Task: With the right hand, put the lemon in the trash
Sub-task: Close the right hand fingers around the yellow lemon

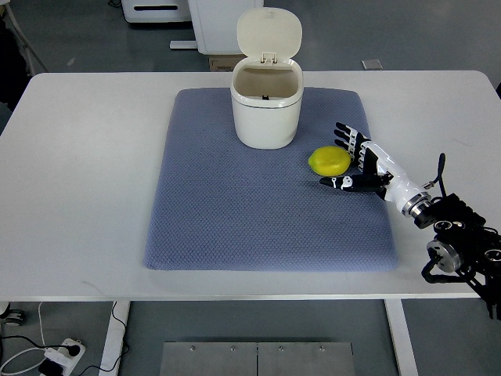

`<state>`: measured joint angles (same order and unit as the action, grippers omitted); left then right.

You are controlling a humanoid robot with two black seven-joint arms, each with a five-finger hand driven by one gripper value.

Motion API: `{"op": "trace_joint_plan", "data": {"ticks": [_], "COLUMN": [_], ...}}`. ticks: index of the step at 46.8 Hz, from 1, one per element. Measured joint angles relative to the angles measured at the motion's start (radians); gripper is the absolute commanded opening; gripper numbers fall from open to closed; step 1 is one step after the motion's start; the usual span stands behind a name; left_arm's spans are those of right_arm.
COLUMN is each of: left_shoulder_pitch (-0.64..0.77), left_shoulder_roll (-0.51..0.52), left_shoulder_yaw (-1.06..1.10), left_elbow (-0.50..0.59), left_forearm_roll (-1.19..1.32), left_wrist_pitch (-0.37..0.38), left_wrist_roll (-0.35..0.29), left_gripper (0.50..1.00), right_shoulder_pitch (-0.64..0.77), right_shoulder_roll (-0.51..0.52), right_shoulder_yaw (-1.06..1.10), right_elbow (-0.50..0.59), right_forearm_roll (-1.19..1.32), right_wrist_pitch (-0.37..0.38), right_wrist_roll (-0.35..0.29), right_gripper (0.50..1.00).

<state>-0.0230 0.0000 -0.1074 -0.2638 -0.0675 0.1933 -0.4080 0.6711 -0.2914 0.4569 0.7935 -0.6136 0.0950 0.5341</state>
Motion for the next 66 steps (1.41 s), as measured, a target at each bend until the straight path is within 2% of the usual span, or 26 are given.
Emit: {"op": "trace_joint_plan", "data": {"ticks": [3, 11, 35, 37, 39, 46, 61, 66], "left_shoulder_pitch": [0.000, 0.000, 0.000, 0.000, 0.000, 0.000, 0.000, 0.000], "left_shoulder_roll": [0.000, 0.000, 0.000, 0.000, 0.000, 0.000, 0.000, 0.000], "left_shoulder_yaw": [0.000, 0.000, 0.000, 0.000, 0.000, 0.000, 0.000, 0.000], "left_elbow": [0.000, 0.000, 0.000, 0.000, 0.000, 0.000, 0.000, 0.000], "left_forearm_roll": [0.000, 0.000, 0.000, 0.000, 0.000, 0.000, 0.000, 0.000], "left_wrist_pitch": [0.000, 0.000, 0.000, 0.000, 0.000, 0.000, 0.000, 0.000], "left_wrist_roll": [0.000, 0.000, 0.000, 0.000, 0.000, 0.000, 0.000, 0.000], "left_gripper": [1.000, 1.000, 1.000, 1.000, 1.000, 1.000, 1.000, 1.000], "right_shoulder_pitch": [0.000, 0.000, -0.005, -0.005, -0.005, -0.005, -0.006, -0.004], "right_shoulder_roll": [0.001, 0.004, 0.010, 0.011, 0.011, 0.011, 0.011, 0.012], "right_shoulder_yaw": [0.000, -0.001, -0.001, -0.001, -0.002, -0.004, -0.030, -0.055], "right_elbow": [0.001, -0.001, -0.022, -0.027, -0.029, -0.036, -0.042, -0.050], "right_forearm_roll": [0.000, 0.000, 0.000, 0.000, 0.000, 0.000, 0.000, 0.000], "right_wrist_pitch": [0.007, 0.008, 0.006, 0.006, 0.006, 0.008, 0.007, 0.000], "right_wrist_roll": [0.005, 0.075, 0.077, 0.077, 0.077, 0.077, 0.077, 0.077], "right_gripper": [1.000, 1.000, 0.991, 0.971, 0.920, 0.870, 0.855, 0.832]}}
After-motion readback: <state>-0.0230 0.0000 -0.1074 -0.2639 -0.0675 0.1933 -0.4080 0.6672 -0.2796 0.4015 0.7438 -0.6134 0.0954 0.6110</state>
